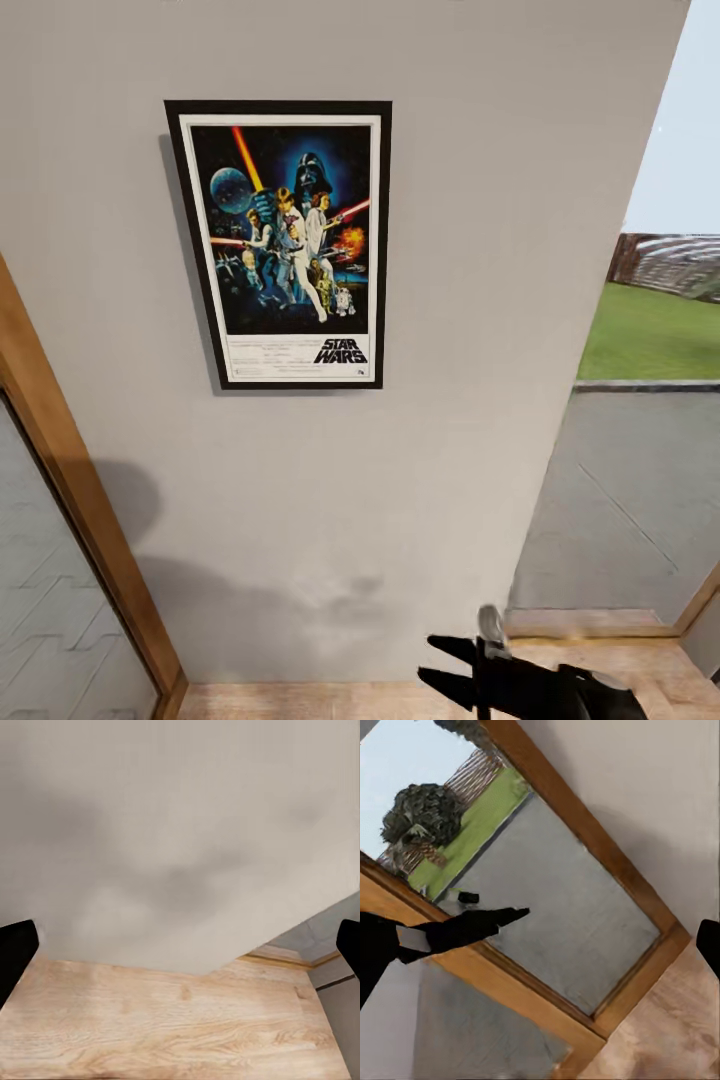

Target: Pick up the poster from the kitchen countertop and hang it on one of the wall nails in the kitchen.

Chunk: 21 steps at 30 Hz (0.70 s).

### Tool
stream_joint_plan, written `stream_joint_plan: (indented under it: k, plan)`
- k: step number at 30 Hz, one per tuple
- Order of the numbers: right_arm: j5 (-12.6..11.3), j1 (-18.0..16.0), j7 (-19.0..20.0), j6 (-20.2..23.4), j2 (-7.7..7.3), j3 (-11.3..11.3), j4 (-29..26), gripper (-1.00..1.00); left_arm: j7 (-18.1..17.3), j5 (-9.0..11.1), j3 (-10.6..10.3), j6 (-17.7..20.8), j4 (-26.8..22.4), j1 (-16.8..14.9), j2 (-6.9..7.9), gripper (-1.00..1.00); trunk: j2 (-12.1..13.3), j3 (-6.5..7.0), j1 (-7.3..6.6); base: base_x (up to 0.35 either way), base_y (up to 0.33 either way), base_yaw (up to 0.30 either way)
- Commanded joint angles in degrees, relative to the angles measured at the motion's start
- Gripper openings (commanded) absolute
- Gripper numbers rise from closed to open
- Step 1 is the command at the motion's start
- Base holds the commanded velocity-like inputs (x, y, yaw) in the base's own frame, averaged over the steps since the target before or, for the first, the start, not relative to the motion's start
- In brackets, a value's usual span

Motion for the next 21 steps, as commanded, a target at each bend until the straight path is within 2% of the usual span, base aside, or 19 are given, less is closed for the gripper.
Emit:
stream_joint_plan:
  k: [1, 3, 5, 7, 8, 11, 12, 13, 14, 18, 19, 21]
  plan:
    - [-0.19, 1.08, 0.11, -4.52, -0.35, -0.65, 4.19, 1.00, 1.82, 0.24, -0.36, -0.28, 0.09, 0.01, -0.02, 1.00, -0.05, -0.01, 0.02, 0.000, 0.000, 0.000]
    - [-0.16, 2.31, 0.00, -9.31, -1.26, -1.02, 9.11, 1.00, 4.62, -0.21, -0.37, -0.29, 0.11, 0.07, -0.07, 1.00, -0.05, -0.01, 0.02, 0.000, 0.000, 0.000]
    - [-0.15, 3.09, -0.15, -14.16, -2.21, -1.26, 15.59, 1.00, 8.33, -1.57, -0.45, -0.29, 0.13, 0.26, -0.27, 1.00, -0.05, -0.01, 0.02, 0.000, 0.000, 0.000]
    - [-0.13, 3.61, -0.26, -18.28, -2.88, -1.40, 21.77, 1.00, 11.84, -3.47, -0.51, -0.29, 0.14, 0.45, -0.59, 1.00, -0.05, -0.01, 0.02, 0.000, 0.000, 0.000]
    - [-0.12, 3.95, -0.57, -21.72, -3.32, -1.45, 27.48, 1.00, 15.26, -5.61, -0.54, -0.29, 0.16, 0.58, -1.01, 1.00, -0.05, -0.01, 0.02, 0.000, 0.000, 0.000]
    - [-0.11, 4.24, -2.89, -25.90, -3.70, -1.48, 35.42, 1.00, 20.58, -8.64, -0.57, -0.26, 0.19, 0.67, -1.70, 1.00, -0.05, -0.01, 0.02, 0.000, 0.000, 0.000]
    - [-0.10, 4.31, -4.25, -27.05, -3.78, -1.49, 37.81, 1.00, 22.46, -9.49, -0.56, -0.25, 0.20, 0.70, -1.92, 1.00, -0.05, -0.01, 0.02, 0.000, 0.000, 0.000]
    - [-0.10, 4.39, -7.64, -28.98, -3.87, -1.35, 41.91, 1.00, 26.30, -10.94, -0.58, -0.24, 0.21, 0.74, -2.33, 1.00, -0.05, -0.01, 0.02, 0.000, 0.000, 0.000]
    - [-0.10, 4.43, -9.55, -29.72, -3.90, -1.30, 43.60, 1.00, 28.23, -11.54, -0.58, -0.23, 0.22, 0.76, -2.51, 1.00, -0.05, -0.01, 0.02, 0.000, 0.000, 0.000]
    - [-0.06, 4.51, -17.53, -31.43, -3.87, -1.16, 47.87, 1.00, 35.70, -13.44, -0.59, -0.17, 0.23, 0.80, -3.07, 1.00, -0.05, -0.01, 0.02, 0.000, 0.000, 0.000]
    - [-0.04, 4.54, -21.07, -31.86, -3.81, -1.13, 48.98, 1.00, 39.23, -14.00, -0.60, -0.15, 0.24, 0.82, -3.23, 1.00, -0.05, -0.01, 0.02, 0.000, 0.000, 0.000]
    - [-0.03, 4.55, -24.15, -32.10, -3.76, -1.09, 49.71, 1.00, 42.69, -14.36, -0.60, -0.14, 0.24, 0.97, -3.34, 1.00, -0.05, -0.01, 0.02, 0.000, 0.000, 0.000]
